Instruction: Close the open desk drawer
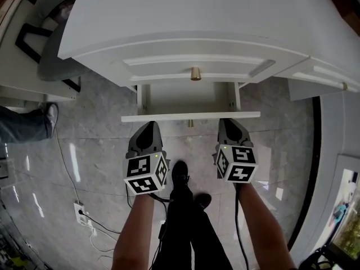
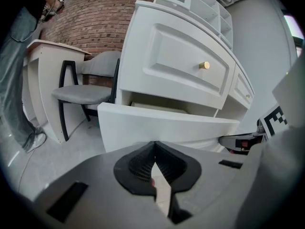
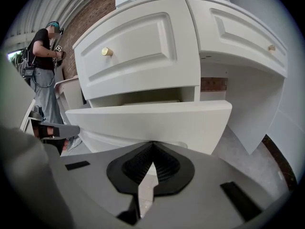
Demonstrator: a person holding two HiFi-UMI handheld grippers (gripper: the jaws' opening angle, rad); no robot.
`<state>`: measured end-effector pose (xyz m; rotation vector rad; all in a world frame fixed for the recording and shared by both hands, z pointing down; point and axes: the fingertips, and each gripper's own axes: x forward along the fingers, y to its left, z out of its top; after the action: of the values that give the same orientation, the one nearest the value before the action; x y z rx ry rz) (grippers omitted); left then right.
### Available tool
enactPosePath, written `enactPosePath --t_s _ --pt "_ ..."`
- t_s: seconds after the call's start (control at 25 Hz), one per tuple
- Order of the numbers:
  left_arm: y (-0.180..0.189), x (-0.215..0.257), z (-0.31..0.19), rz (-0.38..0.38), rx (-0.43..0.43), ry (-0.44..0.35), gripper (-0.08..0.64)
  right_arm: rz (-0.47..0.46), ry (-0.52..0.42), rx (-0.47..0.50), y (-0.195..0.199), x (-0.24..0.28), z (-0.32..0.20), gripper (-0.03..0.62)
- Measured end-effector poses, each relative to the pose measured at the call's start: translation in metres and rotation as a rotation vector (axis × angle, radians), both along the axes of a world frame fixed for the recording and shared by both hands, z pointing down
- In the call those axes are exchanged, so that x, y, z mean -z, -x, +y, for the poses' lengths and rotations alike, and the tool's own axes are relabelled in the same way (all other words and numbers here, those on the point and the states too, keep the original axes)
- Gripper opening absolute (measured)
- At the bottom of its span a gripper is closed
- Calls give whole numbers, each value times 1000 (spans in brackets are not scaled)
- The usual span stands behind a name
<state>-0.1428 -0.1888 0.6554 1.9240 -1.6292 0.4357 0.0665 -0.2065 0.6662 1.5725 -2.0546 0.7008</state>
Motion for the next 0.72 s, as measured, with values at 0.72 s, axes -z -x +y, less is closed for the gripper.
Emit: enactPosePath --t_s 0.72 --pt "2 -1 -66 21 -5 -7 9 42 -18 35 5 0 -65 5"
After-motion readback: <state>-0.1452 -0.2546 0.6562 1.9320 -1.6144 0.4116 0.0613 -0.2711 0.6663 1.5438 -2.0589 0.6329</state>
